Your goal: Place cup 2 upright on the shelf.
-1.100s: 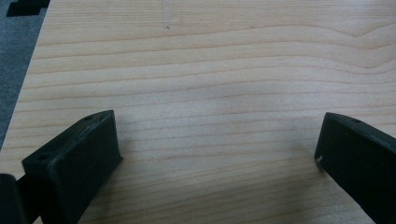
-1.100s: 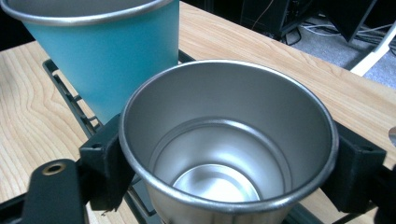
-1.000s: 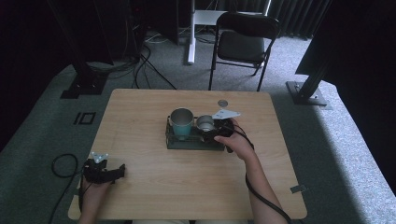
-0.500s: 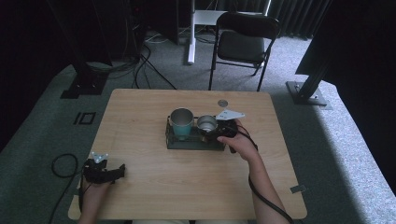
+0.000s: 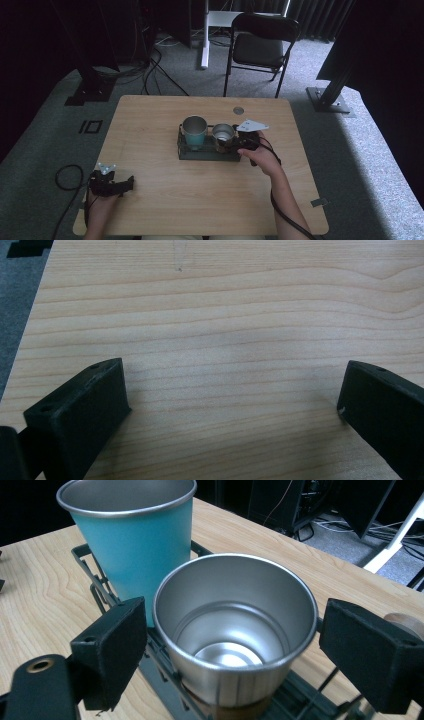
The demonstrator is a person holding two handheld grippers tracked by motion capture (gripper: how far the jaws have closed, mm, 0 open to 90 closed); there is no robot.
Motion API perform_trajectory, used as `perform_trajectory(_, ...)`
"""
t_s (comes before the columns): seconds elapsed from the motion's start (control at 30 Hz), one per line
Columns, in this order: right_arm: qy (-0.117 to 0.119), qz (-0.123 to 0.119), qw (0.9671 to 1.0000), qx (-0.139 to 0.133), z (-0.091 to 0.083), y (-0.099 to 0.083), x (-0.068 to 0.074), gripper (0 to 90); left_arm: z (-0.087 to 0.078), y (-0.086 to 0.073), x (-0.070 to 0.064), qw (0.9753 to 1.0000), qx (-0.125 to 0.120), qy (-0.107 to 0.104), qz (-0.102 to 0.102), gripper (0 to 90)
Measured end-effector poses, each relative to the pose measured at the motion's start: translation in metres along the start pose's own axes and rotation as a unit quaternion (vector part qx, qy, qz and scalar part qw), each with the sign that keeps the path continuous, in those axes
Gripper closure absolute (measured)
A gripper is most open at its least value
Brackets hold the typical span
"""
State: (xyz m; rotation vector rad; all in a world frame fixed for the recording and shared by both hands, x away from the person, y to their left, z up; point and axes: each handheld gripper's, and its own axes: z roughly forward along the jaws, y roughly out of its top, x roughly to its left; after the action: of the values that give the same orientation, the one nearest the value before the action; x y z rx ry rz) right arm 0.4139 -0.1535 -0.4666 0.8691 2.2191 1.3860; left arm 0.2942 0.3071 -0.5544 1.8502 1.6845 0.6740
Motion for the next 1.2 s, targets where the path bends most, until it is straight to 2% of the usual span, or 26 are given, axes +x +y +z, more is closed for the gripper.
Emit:
perform_trajectory(0.7, -0.011, 0.008, 0.9999, -0.01, -0.024, -0.015, -0.005, 11.9, 0.0, 0.0, 0.0, 1.0, 0.0, 0.0, 0.0, 0.4)
perform_trajectory(1.2, -0.029, 0.027, 0.9991, -0.012, -0.045, -0.032, -0.011, 11.9, 0.0, 0.0, 0.0, 1.0, 0.0, 0.0, 0.0, 0.4)
